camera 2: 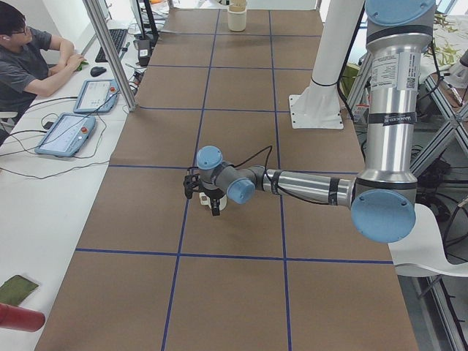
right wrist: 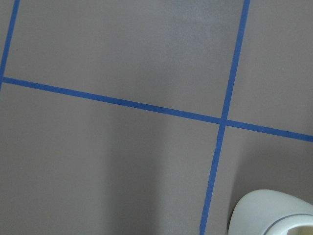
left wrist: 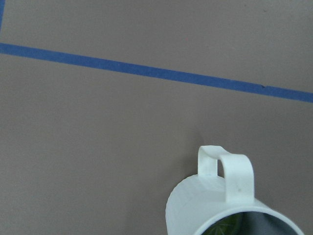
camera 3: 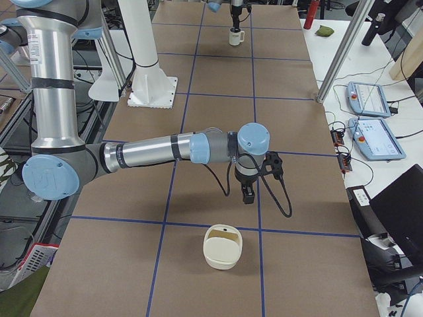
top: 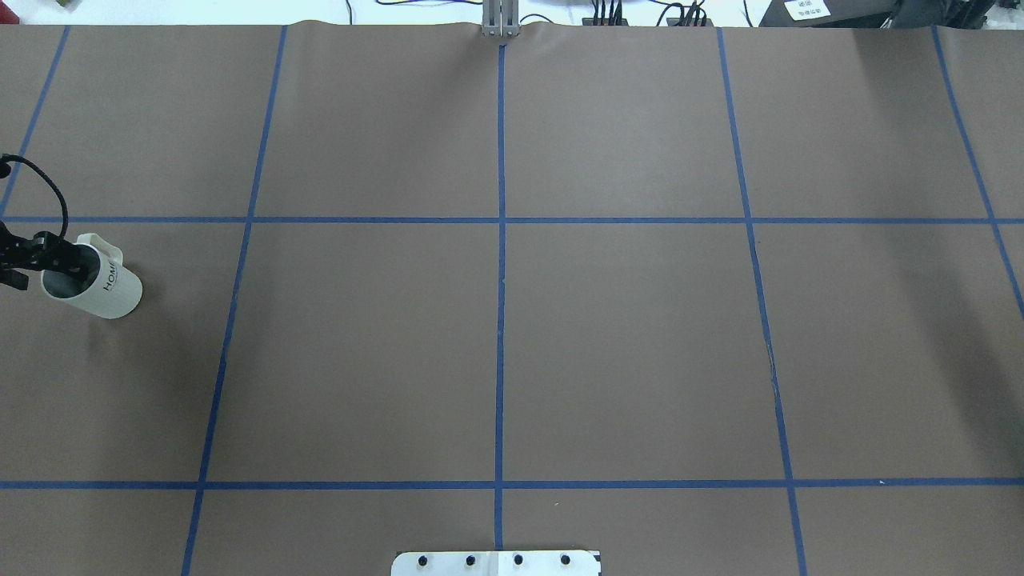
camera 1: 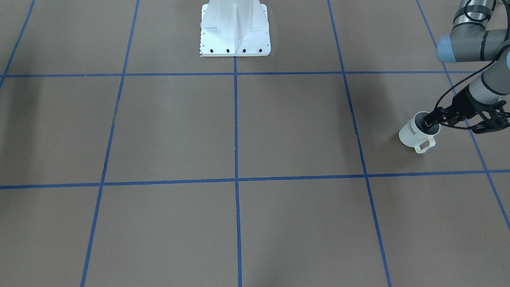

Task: Left arm hands cup to right arm to dump lemon

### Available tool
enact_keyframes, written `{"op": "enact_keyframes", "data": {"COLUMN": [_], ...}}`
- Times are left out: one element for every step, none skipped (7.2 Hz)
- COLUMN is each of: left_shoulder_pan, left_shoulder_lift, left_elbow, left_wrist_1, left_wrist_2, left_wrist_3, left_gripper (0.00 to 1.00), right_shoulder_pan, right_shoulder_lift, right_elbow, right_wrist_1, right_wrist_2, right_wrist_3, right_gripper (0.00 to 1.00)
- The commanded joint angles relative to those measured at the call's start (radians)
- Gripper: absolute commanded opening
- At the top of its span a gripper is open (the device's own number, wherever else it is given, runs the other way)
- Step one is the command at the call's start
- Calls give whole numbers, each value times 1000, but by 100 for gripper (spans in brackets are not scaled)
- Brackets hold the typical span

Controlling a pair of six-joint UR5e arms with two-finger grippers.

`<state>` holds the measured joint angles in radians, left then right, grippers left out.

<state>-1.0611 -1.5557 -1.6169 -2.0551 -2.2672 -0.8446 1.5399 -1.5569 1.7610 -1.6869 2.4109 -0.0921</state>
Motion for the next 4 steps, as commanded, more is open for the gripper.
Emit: {"op": "enact_keyframes", "data": {"left_shoulder_pan": [7,7,7,-8], "left_shoulder_lift": [0,-4,-12,-41], "left_elbow": [5,-1,-12,-33], "left_wrist_1": [1,9,25,91], "left_wrist_2": [2,-11,-34,-102], "left_wrist_3": [-1,-5,-8,-8], "left_gripper": [0,0,0,0], "right_shoulder_pan": [0,0,-1,0], "right_shoulder_lift": [1,1,1,3], "right_elbow": [3,8,12,26], "right_wrist_1": [1,1,3,3], "right_wrist_2": [1,1,1,1], "right_wrist_3": [-1,-4,-8,-3], "right_gripper": [100,100,100,100]}}
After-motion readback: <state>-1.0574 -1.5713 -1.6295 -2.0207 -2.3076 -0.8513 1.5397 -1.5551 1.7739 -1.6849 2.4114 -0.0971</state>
